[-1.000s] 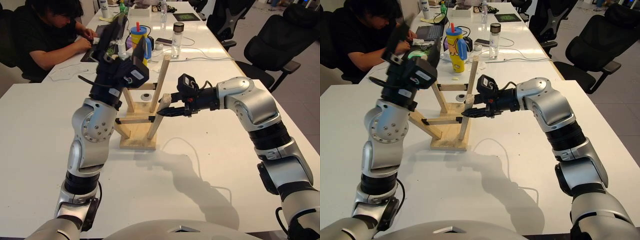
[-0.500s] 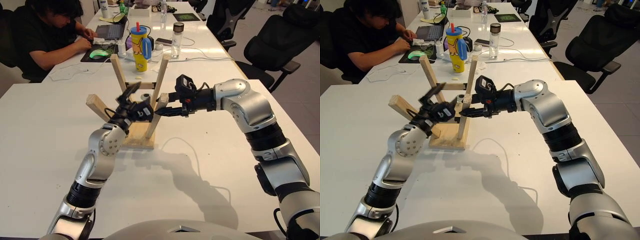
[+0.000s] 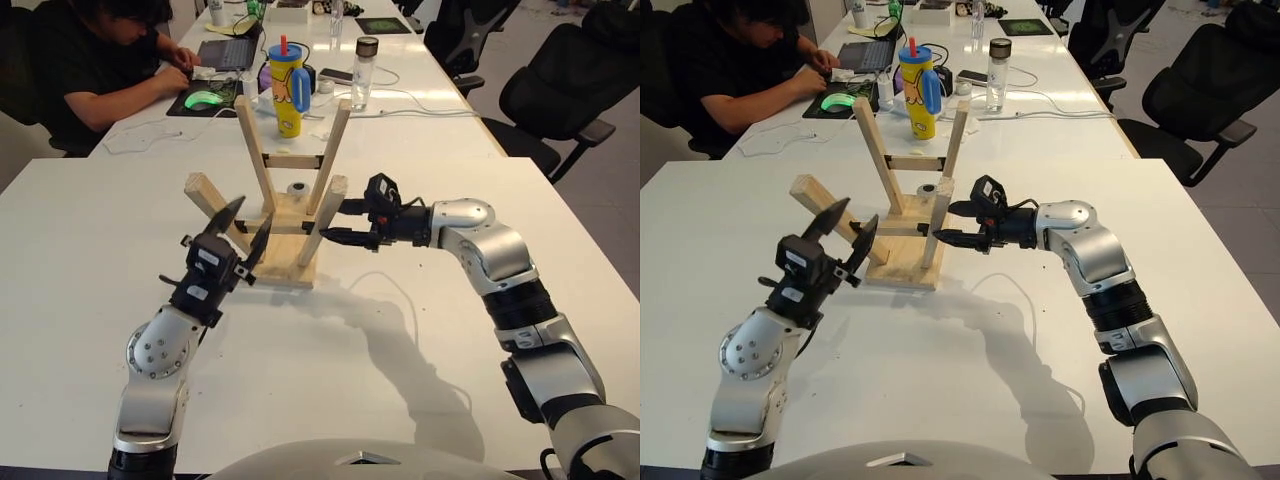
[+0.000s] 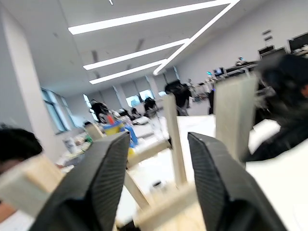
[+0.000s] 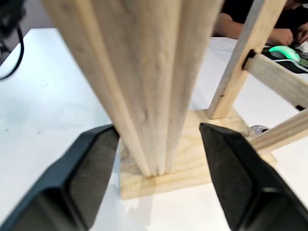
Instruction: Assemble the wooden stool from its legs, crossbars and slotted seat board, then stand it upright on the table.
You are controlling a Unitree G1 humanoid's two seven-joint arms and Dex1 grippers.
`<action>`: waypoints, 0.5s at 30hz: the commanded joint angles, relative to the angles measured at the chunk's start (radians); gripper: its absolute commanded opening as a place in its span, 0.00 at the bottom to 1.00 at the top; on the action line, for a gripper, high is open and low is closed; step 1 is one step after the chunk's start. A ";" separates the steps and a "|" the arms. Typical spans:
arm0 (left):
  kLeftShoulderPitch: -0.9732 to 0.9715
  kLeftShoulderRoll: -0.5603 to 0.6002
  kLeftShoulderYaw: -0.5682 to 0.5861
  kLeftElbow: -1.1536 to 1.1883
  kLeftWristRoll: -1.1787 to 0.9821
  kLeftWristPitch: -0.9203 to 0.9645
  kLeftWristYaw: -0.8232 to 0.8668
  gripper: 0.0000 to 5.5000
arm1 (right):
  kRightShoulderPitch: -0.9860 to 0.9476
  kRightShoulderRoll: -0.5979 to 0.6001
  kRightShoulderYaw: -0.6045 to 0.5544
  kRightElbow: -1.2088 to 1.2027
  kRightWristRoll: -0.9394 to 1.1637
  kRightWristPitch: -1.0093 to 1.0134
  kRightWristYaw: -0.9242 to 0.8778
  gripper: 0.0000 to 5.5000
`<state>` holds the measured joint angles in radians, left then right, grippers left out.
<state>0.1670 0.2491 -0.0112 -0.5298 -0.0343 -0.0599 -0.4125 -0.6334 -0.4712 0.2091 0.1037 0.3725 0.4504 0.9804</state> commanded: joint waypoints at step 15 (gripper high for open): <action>-0.171 -0.055 -0.184 0.434 0.123 0.324 0.093 0.11 | 0.202 -0.006 -0.226 -0.111 0.118 0.071 -0.095 0.39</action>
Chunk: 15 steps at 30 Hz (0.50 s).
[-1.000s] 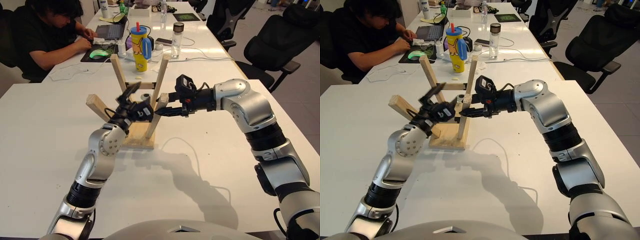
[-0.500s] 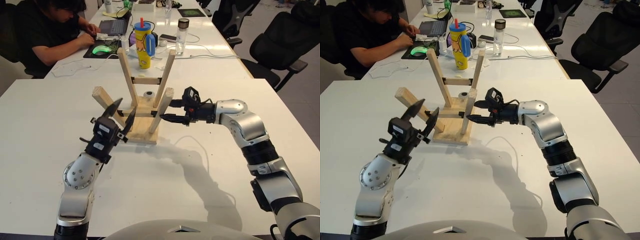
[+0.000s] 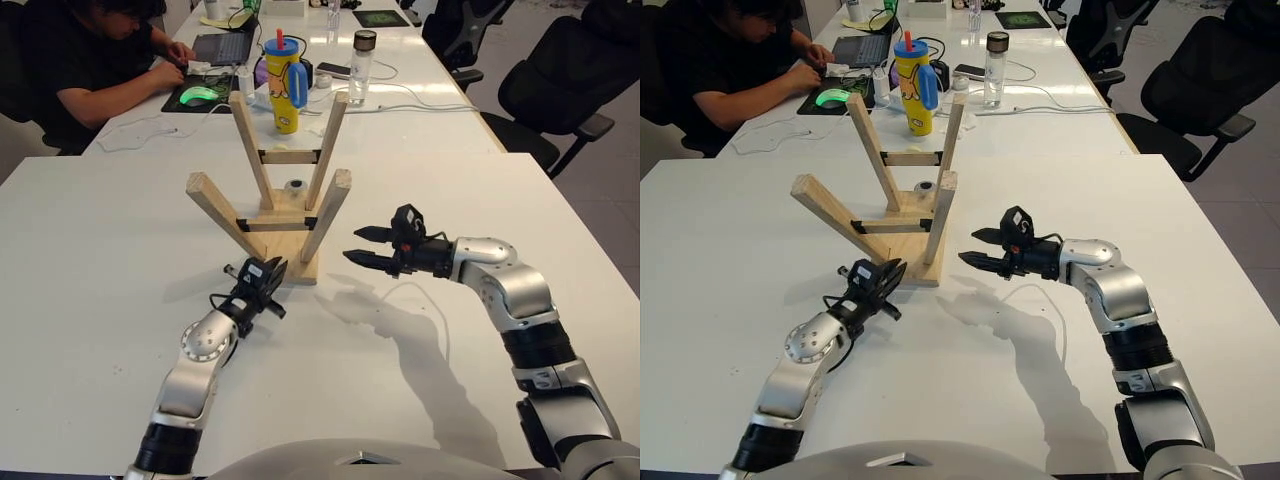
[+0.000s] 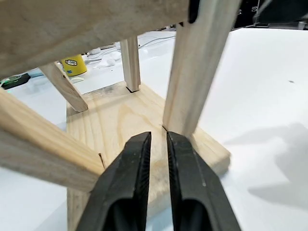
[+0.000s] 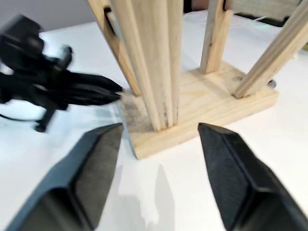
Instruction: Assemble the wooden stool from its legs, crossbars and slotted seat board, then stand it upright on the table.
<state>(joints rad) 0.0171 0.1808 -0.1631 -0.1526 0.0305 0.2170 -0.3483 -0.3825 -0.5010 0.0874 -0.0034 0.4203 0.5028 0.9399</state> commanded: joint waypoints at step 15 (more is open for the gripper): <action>0.035 0.087 -0.096 0.110 0.173 0.175 0.036 0.11 | -0.495 0.297 -0.314 -0.205 0.582 0.156 -0.455 0.19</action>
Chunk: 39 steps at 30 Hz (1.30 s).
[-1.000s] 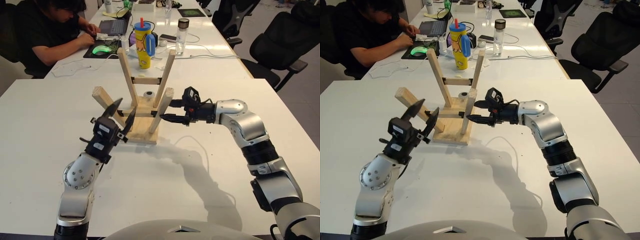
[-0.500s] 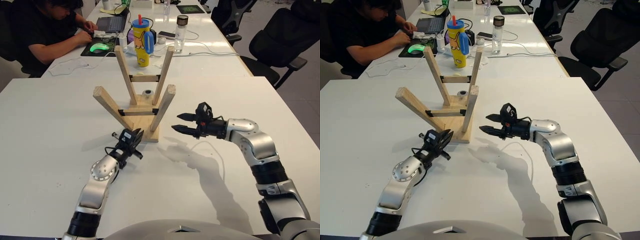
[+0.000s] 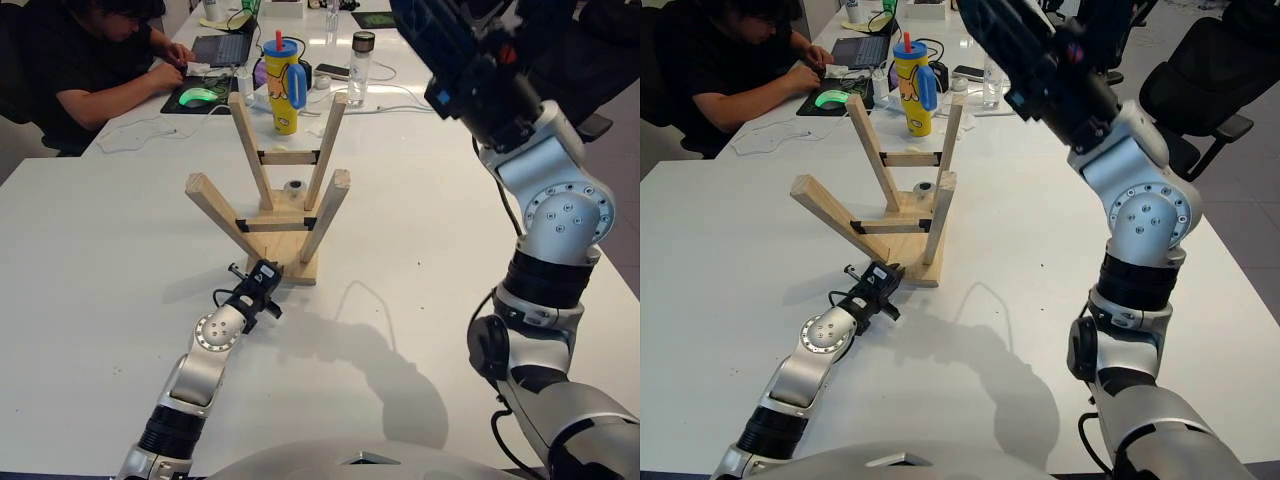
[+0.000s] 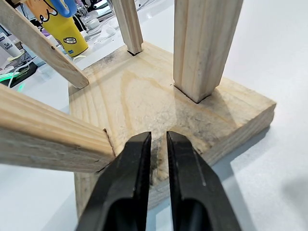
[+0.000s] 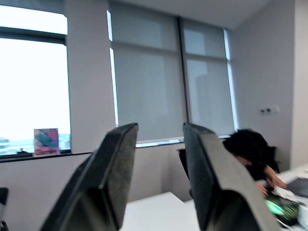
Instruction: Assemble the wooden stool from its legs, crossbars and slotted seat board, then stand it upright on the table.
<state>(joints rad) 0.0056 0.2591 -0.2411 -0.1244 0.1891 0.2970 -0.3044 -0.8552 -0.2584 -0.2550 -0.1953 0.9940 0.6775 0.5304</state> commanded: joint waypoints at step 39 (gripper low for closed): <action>0.047 -0.073 0.051 -0.057 -0.116 -0.119 0.042 0.11 | 0.397 0.160 0.085 -0.007 -0.355 -0.265 -0.379 0.00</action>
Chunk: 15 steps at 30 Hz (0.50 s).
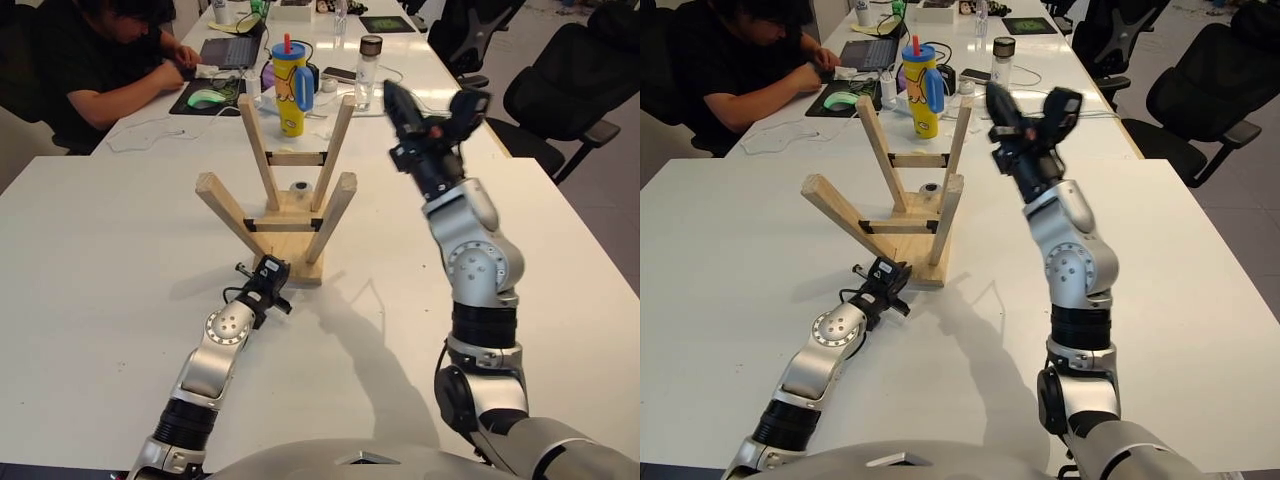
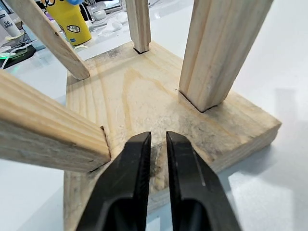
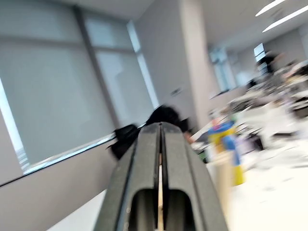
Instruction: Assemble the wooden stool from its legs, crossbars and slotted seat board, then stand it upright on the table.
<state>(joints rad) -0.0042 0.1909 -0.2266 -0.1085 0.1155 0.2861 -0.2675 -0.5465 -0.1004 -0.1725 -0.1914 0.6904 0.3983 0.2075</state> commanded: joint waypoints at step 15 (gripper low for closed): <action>0.022 -0.069 0.426 -0.295 -0.320 -0.147 0.264 0.00 | 0.294 0.109 0.135 -0.191 -0.269 0.082 -0.296 0.00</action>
<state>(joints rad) 0.1382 0.1103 0.1967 -0.4074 -0.2109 0.1007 -0.0307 -0.2536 -0.0071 -0.0630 -0.3303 0.4387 0.4528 -0.0674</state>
